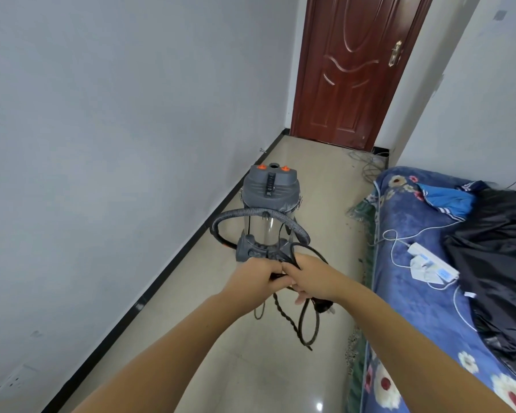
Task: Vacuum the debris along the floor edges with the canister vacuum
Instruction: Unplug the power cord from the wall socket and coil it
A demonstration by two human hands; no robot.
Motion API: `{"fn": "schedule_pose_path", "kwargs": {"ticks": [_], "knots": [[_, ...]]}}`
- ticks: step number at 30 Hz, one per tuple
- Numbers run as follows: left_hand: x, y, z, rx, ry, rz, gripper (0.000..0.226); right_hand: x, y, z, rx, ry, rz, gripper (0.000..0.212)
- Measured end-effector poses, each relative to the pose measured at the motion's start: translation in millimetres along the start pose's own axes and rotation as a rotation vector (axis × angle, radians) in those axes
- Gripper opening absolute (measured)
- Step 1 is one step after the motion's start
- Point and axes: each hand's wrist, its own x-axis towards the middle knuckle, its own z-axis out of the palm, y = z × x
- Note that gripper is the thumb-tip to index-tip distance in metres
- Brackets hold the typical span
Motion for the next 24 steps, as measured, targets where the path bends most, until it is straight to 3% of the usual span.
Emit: {"fn": "schedule_pose_path", "kwargs": {"ticks": [4,6,9,11,18,21,24], "knots": [[9,-8,-2,-0.231,0.082,-0.028,0.041,11,-10,-22,0.079,-0.093,0.014,0.035],[15,-18,-4,-0.285,0.105,-0.068,0.042,18,-17,-40,0.16,-0.196,0.052,0.032],[24,-56,-6,-0.158,0.088,-0.13,0.034,29,-24,-69,0.083,-0.381,0.047,0.028],[34,-88,-11,-0.111,0.111,-0.179,0.038,37,-25,-89,0.104,-0.41,0.032,0.021],[121,-176,-32,-0.119,0.088,-0.251,0.031,88,-34,-163,0.543,-0.094,-0.196,0.03],[165,-191,-43,-0.055,0.076,-0.154,0.037,116,-35,-187,0.734,0.082,-0.244,0.025],[208,-201,-56,-0.061,0.003,-0.057,0.018,145,-28,-202,0.928,0.303,-0.216,0.028]]}}
